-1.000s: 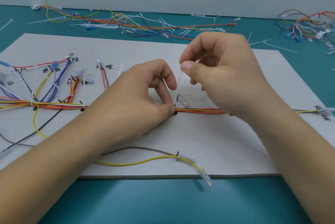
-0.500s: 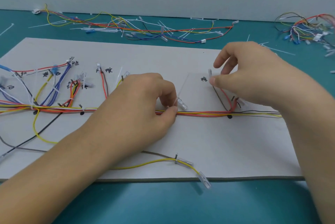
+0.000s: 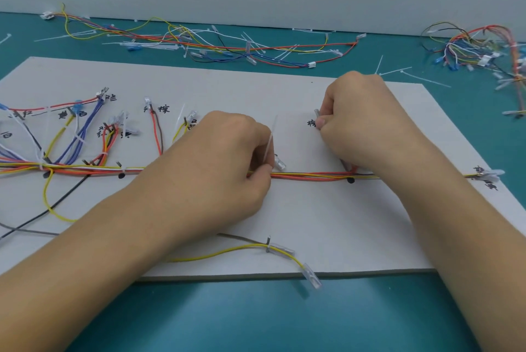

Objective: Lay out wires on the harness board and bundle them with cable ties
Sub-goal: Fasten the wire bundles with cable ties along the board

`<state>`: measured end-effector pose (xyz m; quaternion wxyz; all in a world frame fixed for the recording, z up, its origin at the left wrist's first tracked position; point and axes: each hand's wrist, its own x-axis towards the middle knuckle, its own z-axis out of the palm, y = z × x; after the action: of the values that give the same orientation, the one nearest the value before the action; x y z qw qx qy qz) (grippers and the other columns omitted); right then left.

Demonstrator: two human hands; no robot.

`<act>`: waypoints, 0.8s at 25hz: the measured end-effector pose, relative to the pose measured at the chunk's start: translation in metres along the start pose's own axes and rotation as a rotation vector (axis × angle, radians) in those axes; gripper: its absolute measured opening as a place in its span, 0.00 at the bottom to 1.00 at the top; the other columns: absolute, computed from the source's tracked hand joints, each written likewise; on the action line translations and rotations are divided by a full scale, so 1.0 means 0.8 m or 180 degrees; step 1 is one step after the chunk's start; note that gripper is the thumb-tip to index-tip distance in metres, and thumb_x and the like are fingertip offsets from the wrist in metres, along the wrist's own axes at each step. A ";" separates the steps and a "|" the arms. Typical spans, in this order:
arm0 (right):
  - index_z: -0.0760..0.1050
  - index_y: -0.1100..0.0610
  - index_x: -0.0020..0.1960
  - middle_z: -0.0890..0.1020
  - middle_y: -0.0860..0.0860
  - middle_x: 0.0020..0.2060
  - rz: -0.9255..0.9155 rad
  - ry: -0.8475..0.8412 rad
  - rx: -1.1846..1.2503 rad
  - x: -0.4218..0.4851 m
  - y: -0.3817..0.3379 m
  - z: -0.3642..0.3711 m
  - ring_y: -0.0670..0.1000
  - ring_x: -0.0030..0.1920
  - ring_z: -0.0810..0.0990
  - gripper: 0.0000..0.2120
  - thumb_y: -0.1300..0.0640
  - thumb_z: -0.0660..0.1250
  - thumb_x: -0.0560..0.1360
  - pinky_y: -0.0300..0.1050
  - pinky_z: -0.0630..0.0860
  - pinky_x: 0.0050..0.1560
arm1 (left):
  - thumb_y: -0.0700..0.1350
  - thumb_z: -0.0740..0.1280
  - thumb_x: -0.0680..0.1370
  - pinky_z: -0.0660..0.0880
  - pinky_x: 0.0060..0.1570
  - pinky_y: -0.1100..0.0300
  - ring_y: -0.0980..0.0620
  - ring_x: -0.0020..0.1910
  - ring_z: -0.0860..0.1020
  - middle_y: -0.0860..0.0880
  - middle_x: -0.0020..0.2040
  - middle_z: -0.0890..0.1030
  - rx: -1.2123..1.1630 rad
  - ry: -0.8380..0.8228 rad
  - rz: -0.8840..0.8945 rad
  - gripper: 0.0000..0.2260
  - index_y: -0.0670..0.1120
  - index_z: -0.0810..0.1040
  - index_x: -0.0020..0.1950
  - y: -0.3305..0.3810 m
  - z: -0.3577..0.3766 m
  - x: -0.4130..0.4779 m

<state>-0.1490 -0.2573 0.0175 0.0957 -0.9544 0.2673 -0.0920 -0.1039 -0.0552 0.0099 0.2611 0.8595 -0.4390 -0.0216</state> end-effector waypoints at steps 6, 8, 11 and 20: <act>0.79 0.60 0.49 0.80 0.59 0.48 -0.0052 0.0001 -0.0177 0.001 -0.005 0.001 0.62 0.53 0.78 0.04 0.60 0.69 0.75 0.51 0.79 0.49 | 0.43 0.69 0.75 0.70 0.37 0.64 0.61 0.36 0.74 0.56 0.33 0.77 -0.0008 -0.0052 0.0126 0.04 0.50 0.83 0.42 -0.003 -0.001 0.004; 0.80 0.60 0.49 0.80 0.59 0.49 -0.0056 0.0026 -0.0176 0.003 -0.005 0.002 0.61 0.53 0.77 0.05 0.60 0.69 0.75 0.50 0.78 0.48 | 0.44 0.70 0.74 0.66 0.34 0.70 0.62 0.34 0.73 0.58 0.30 0.74 0.0019 -0.0088 0.0167 0.04 0.50 0.83 0.41 -0.004 -0.003 0.004; 0.80 0.60 0.50 0.80 0.59 0.49 -0.0074 0.0097 -0.0133 0.004 -0.002 0.005 0.61 0.54 0.76 0.05 0.60 0.69 0.76 0.48 0.74 0.46 | 0.44 0.70 0.73 0.65 0.33 0.72 0.67 0.35 0.73 0.59 0.26 0.72 0.0039 -0.0084 0.0180 0.04 0.51 0.83 0.39 -0.007 -0.006 0.007; 0.81 0.59 0.52 0.79 0.58 0.46 -0.0266 0.0130 0.0018 0.004 -0.019 0.012 0.61 0.51 0.77 0.07 0.60 0.69 0.75 0.45 0.68 0.44 | 0.44 0.70 0.71 0.69 0.33 0.72 0.63 0.33 0.77 0.64 0.32 0.79 0.0055 -0.0370 0.0184 0.05 0.52 0.82 0.35 -0.015 -0.022 0.006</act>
<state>-0.1370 -0.2449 0.0122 0.0891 -0.9624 0.2288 -0.1161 -0.0873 -0.0455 0.0199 0.2282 0.8459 -0.4782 -0.0601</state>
